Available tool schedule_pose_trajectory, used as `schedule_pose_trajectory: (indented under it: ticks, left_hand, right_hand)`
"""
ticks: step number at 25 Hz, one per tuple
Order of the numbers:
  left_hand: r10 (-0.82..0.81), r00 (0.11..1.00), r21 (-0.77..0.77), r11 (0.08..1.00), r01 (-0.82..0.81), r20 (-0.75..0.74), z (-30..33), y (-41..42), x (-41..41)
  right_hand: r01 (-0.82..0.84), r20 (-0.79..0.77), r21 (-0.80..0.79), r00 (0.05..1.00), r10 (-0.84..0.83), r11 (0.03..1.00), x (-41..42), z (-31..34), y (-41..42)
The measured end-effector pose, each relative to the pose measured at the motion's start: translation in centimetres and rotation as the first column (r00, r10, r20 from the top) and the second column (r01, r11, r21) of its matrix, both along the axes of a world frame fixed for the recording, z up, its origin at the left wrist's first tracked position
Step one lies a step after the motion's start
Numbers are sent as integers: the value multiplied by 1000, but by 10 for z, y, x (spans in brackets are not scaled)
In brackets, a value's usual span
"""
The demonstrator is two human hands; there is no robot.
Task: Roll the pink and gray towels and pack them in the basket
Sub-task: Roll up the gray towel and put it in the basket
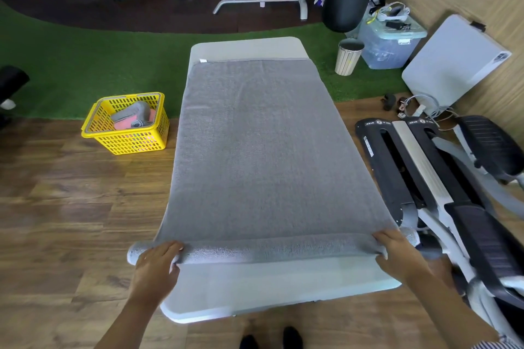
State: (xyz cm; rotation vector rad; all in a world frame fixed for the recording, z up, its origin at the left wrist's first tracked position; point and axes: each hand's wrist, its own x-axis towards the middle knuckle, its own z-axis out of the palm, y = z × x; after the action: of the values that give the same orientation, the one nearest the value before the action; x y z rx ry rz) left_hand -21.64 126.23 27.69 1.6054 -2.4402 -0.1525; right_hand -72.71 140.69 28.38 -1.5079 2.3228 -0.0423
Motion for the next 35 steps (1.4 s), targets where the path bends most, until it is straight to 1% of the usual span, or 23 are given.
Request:
schedule_pose_trajectory:
  ticks: [3, 5, 6, 8, 11, 12, 14, 18, 22, 24, 26, 28, 31, 33, 35]
  left_hand:
    - [27, 997, 3, 1000, -28, 68, 6, 1, -2]
    - [16, 998, -27, 1000, -14, 67, 6, 3, 2]
    - [13, 999, -35, 999, -12, 51, 6, 2, 4]
    - [27, 999, -29, 999, -26, 22, 7, 0, 5]
    - [38, 999, -54, 998, -39, -19, 7, -3, 0]
    - [36, 998, -50, 998, -38, -45, 7, -3, -2]
    - [33, 998, -24, 999, -34, -46, 6, -4, -2]
    - [51, 997, 112, 992, -57, 58, 4, -1, -5]
    - [62, 996, 123, 990, -69, 59, 8, 5, -8]
    - [44, 998, 136, 989, -50, 49, 11, 8, -5]
    - [8, 999, 112, 994, -12, 37, 9, 6, 3]
    - [-11, 998, 108, 994, 4, 61, 8, 4, 11]
    - [41, 998, 98, 994, -45, 38, 6, 6, 18]
    - [49, 998, 111, 993, -52, 28, 4, 8, 20]
    - [7, 999, 106, 994, -11, 37, 3, 8, 20]
  right_hand:
    - [13, -17, 20, 1000, -12, 1000, 2, 9, -2]
    - [11, -47, 103, 999, -6, 995, 2, 15, -3]
    - [15, -88, 160, 996, -1, 987, 3, 19, -4]
    - [10, -152, 127, 988, 9, 992, 0, 19, -4]
    - [-13, -78, -95, 997, 5, 995, -7, 6, -1]
    - [-31, -69, -142, 997, 22, 989, -8, 4, -1]
    - [-42, -32, -149, 999, 38, 988, -6, 5, -2]
    - [-22, 67, -87, 997, 27, 996, -3, 5, -2]
    - [-6, 79, -78, 997, 12, 997, -4, 5, 0]
    - [-15, 87, -12, 996, 16, 1000, -8, 7, 0]
    - [-36, 77, 36, 996, 34, 999, -10, 9, -2]
    - [-58, 31, -47, 998, 59, 997, -12, 11, -3]
    - [8, 17, -161, 1000, -6, 987, -13, 11, 0]
    - [37, 25, -172, 999, -33, 984, -11, 11, 2]
    - [47, 58, -134, 998, -39, 990, -9, 12, 5]
